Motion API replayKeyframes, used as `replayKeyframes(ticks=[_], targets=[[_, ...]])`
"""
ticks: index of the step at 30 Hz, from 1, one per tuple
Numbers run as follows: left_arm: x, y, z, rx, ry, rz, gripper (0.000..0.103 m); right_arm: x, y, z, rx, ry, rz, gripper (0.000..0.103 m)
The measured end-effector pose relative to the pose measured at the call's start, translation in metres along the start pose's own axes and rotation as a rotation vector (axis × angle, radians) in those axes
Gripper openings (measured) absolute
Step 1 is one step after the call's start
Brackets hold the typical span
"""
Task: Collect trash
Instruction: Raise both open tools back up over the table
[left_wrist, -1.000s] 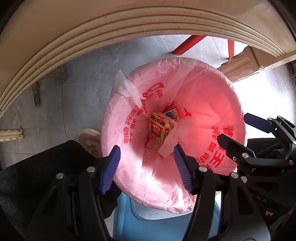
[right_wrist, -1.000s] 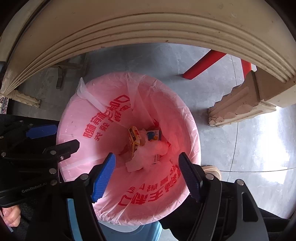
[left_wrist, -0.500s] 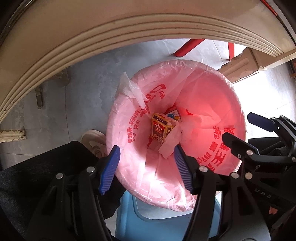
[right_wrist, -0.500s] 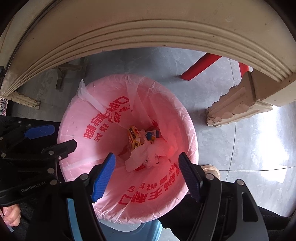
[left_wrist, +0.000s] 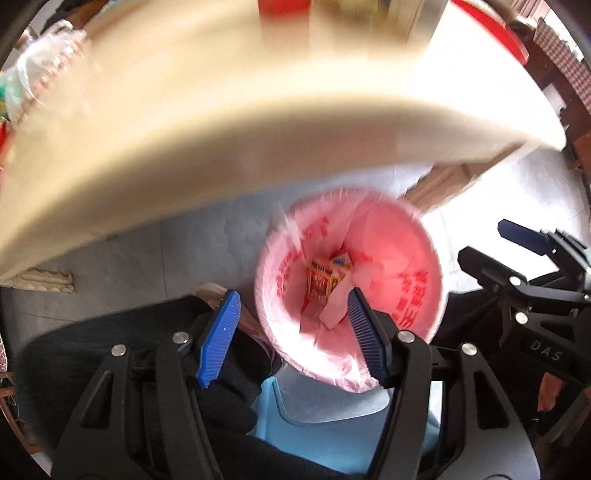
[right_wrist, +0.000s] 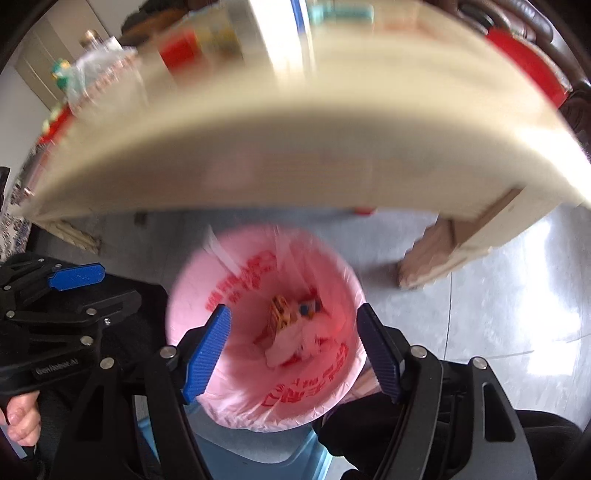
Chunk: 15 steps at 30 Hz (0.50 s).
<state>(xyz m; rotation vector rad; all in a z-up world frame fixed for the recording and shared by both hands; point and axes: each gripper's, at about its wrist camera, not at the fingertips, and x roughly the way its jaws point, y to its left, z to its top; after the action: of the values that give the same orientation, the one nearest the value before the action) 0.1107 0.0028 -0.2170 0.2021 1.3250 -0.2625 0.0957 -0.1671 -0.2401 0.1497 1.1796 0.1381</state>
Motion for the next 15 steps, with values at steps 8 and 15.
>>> replayKeyframes(ticks=[8,15], targets=[[-0.117,0.012,0.053,-0.010,-0.162,0.035,0.060,-0.108,0.006,0.048,-0.022,-0.176,0.043,0.069],[-0.178,0.008,0.095,-0.007,-0.228,0.028,0.061,-0.176,0.011,0.111,-0.051,-0.276,0.047,0.070]])
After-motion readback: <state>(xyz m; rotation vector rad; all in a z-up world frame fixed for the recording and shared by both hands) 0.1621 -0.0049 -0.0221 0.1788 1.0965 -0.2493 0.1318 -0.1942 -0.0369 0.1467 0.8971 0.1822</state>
